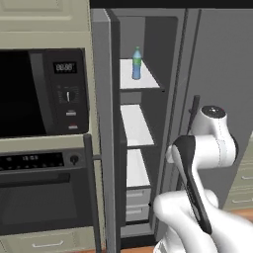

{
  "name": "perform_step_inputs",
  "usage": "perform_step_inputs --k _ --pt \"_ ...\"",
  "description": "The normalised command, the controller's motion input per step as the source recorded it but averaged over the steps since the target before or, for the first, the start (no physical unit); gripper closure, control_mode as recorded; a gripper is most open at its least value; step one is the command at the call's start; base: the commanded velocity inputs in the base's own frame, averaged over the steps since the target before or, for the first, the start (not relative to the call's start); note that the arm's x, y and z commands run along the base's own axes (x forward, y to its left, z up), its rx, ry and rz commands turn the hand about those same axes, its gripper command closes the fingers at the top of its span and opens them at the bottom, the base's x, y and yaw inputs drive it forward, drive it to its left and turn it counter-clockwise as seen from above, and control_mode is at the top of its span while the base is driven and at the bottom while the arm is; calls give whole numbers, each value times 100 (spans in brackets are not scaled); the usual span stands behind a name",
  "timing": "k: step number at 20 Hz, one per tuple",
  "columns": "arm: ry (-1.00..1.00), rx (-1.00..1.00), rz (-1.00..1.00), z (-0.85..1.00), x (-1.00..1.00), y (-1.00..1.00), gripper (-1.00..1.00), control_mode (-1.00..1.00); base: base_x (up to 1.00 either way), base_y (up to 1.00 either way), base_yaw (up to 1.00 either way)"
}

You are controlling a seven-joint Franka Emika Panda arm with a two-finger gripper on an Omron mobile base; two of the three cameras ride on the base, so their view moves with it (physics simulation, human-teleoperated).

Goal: Take the bottled waters from the counter and place them in the freezer to freeze. Close the freezer door after placing the bottles.

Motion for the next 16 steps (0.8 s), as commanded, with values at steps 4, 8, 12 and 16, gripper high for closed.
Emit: perform_step_inputs --k 4,8,12,16 --pt "0 0 0 0 0 0 -100 100 -41 -42 -14" --pt "0 0 0 0 0 0 -100 100 -3 -38 -17" --pt "0 0 0 0 0 0 -100 100 0 -100 0" --pt "0 0 0 0 0 0 -100 100 0 -100 0"
